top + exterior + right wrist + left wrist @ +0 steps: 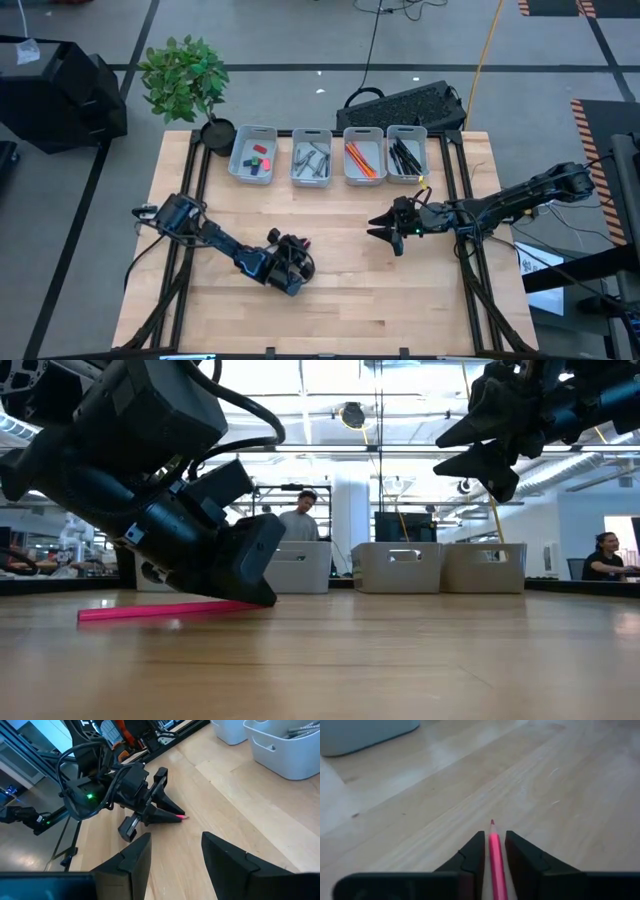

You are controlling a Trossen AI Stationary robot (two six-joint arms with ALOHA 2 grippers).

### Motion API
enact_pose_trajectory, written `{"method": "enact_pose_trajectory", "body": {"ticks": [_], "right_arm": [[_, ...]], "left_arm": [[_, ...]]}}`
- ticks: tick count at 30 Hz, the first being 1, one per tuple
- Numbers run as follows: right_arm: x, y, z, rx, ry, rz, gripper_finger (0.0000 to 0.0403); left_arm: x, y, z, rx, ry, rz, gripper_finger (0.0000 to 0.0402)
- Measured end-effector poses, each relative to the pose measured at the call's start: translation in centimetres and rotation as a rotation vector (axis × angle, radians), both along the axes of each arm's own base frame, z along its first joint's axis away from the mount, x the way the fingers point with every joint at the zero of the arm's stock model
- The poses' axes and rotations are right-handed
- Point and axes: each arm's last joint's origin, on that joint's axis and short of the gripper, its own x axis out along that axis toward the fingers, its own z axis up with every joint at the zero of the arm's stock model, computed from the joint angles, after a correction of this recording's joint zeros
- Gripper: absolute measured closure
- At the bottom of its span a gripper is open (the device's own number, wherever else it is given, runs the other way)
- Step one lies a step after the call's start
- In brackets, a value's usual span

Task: Sort crayons/erasers/pens/pencils in bins
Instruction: Put the pink pencil into the middle right gray bin

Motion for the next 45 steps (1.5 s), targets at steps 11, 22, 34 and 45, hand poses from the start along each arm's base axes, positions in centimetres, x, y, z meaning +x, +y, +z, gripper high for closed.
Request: {"method": "enact_pose_trajectory", "body": {"ticks": [11,22,34,45], "right_arm": [[0.1,0.1,0.2,-0.050,-0.024,0.050,0.0234],[0.1,0.1,0.3,-0.116,-0.028,0.068,0.0234],[0.2,-0.1,0.6,-0.135,-0.061,-0.004,0.0234],[1.3,-0.2,-0.7,-0.135,-0.019,0.054,0.0234]], "left_arm": [[0.0,0.0,0.0,-0.023,0.008,-0.001,0.0372],[0.5,1.2,3.9,-0.118,0.006,-0.062,0.0380],[2.3,4.3,13.2,-0.096,-0.288,-0.113,0.0400],[4.5,7.7,15.8,-0.064,-0.414,-0.210,0.0398]]}}
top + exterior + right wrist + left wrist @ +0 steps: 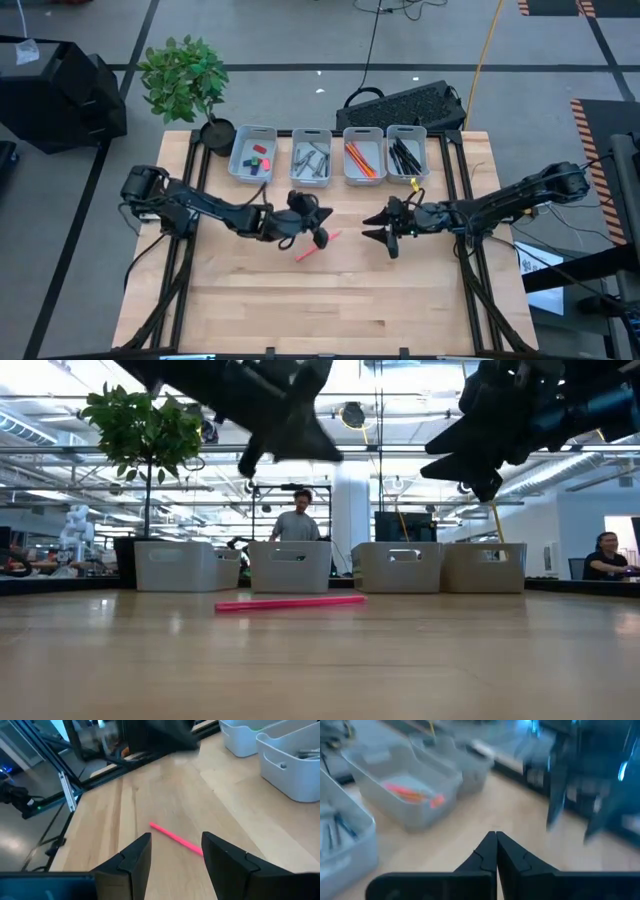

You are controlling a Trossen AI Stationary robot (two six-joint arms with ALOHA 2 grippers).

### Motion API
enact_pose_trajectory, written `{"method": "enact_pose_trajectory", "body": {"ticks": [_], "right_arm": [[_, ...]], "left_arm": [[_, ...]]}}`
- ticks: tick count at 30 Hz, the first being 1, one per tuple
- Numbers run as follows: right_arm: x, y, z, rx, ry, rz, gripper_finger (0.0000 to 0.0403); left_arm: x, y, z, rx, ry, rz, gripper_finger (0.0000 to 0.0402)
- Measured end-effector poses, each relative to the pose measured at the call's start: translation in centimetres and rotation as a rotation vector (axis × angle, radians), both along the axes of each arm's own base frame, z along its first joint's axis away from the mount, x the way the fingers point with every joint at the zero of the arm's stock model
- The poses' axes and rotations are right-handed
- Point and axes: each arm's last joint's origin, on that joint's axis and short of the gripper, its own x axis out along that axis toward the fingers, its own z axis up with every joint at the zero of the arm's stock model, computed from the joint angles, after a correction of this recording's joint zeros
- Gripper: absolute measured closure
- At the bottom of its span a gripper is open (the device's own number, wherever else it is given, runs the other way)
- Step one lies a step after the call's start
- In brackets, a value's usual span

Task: Sort crayons/erasers/pens/pencils in bins
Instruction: Put the pink pencil into the middle right gray bin

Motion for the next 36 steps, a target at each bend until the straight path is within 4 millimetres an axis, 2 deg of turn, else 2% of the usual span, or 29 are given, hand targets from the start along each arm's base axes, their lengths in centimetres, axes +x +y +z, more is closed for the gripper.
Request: {"method": "enact_pose_trajectory", "body": {"ticks": [4,10,13,16,20,28,36], "right_arm": [[0.2,0.0,-0.4,-0.037,0.023,0.006,0.0234],[0.7,0.3,-1.6,-0.103,0.073,0.064,0.0233],[0.9,0.6,-2.0,-0.106,0.077,0.074,0.0233],[1.3,0.8,-2.1,-0.104,0.051,0.081,0.0233],[1.5,1.0,-2.2,-0.099,0.029,0.084,0.0233],[1.6,1.0,-2.1,-0.094,0.016,0.082,0.0233],[1.5,1.4,-2.1,-0.095,0.017,0.101,0.0233]], "left_arm": [[-0.6,-1.3,-1.4,0.024,0.129,-0.051,0.0371],[-1.0,-5.3,-4.3,0.094,0.251,-0.170,0.0280],[-1.2,-6.6,-6.5,0.079,0.296,-0.148,0.0236],[-1.5,-7.2,-8.5,0.066,0.319,-0.065,0.0215],[-1.5,-7.8,-10.2,0.063,0.297,0.021,0.0223],[-1.0,-7.9,-14.0,0.058,0.280,0.090,0.0289],[-1.2,-7.9,-15.8,0.092,0.301,0.117,0.0318]]}}
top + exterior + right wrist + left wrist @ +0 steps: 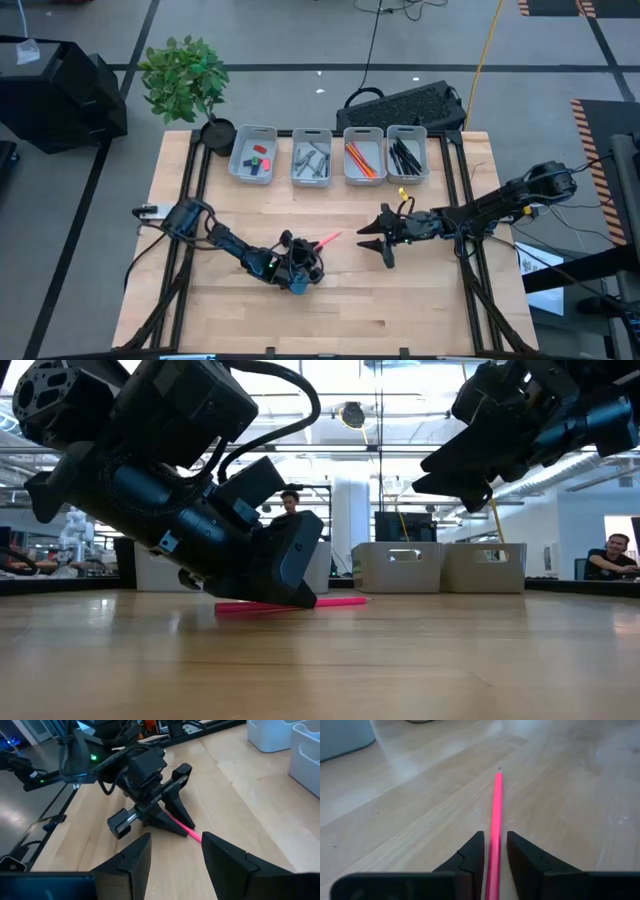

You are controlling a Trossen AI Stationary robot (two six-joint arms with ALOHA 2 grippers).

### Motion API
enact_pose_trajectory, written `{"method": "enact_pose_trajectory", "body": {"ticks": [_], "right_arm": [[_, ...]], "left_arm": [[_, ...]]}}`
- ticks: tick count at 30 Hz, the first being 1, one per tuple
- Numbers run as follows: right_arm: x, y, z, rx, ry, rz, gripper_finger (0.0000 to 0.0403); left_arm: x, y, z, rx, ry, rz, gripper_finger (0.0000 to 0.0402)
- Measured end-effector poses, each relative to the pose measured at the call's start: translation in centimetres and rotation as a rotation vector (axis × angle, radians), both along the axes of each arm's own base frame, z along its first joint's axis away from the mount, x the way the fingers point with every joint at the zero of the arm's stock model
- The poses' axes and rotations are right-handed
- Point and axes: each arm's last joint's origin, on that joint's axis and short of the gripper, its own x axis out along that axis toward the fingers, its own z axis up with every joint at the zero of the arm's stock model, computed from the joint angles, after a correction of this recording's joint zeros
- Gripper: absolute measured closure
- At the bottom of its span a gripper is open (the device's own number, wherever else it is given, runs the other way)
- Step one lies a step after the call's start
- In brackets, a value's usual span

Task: Sort crayons/erasers/pens/pencils in bins
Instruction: Put the pink pencil into the middle right gray bin

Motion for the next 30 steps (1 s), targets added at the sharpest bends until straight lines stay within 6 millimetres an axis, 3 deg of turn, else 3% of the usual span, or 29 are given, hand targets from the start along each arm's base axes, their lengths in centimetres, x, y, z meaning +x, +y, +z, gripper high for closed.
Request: {"method": "enact_pose_trajectory", "body": {"ticks": [9,17,22,30], "right_arm": [[0.0,0.2,0.0,-0.007,-0.004,0.007,0.0234],[0.0,0.2,0.2,-0.042,-0.026,0.019,0.0234],[0.1,0.2,0.3,-0.048,-0.033,0.021,0.0234],[0.0,0.2,0.1,-0.084,-0.016,0.033,0.0221]], "left_arm": [[-0.4,-1.1,-2.2,0.014,-0.017,-0.002,0.0384],[-0.4,-1.2,-2.2,0.026,-0.008,-0.015,0.0362],[-0.1,-1.0,-1.7,0.073,0.001,-0.062,0.0384],[0.6,0.0,0.6,0.080,0.016,-0.117,0.0368]]}}
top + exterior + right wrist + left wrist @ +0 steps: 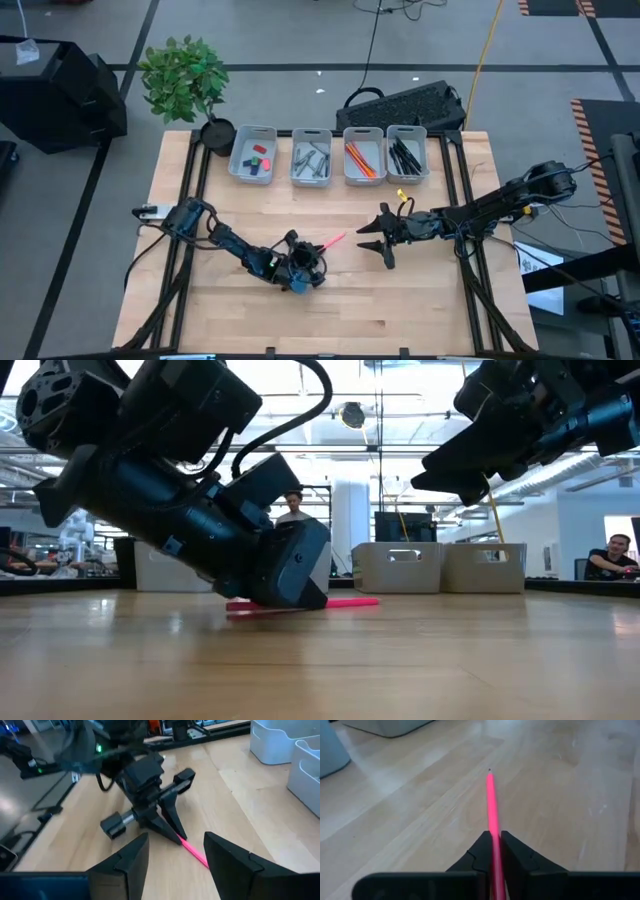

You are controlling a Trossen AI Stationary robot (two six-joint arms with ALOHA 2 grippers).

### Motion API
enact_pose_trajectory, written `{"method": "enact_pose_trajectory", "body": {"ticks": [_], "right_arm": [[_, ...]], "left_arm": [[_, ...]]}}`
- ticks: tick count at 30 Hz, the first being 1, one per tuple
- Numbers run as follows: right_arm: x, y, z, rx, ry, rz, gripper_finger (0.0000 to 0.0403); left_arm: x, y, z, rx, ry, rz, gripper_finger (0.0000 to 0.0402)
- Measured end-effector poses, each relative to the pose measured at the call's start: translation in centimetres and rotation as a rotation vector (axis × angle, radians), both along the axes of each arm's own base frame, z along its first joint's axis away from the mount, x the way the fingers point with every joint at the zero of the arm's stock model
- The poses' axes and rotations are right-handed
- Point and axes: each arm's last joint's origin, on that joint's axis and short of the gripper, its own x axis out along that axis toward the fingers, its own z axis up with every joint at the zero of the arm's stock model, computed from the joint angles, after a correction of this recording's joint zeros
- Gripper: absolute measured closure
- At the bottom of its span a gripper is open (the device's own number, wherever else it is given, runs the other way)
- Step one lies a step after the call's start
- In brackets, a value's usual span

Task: Sort crayons/erasers/pens/pencils in bins
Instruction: Put the pink pencil into the middle right gray bin

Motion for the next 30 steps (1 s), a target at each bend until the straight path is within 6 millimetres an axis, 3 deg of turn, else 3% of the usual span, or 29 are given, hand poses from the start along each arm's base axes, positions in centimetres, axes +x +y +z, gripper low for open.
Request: {"method": "enact_pose_trajectory", "body": {"ticks": [7,13,25,30], "right_arm": [[0.0,0.0,-0.1,-0.098,0.005,0.035,0.0188],[0.4,0.1,-0.6,-0.174,0.044,0.064,0.0182],[4.5,0.3,-2.8,-0.402,0.261,0.177,0.0194],[5.3,0.2,-2.5,-0.462,0.317,0.205,0.0206]], "left_arm": [[0.5,0.8,2.3,0.025,-0.002,-0.042,0.0384],[0.9,1.4,3.5,0.017,-0.024,-0.060,0.0370],[3.2,0.7,6.0,0.032,-0.032,-0.172,0.0372],[3.8,0.4,6.7,0.044,0.001,-0.184,0.0375]]}}
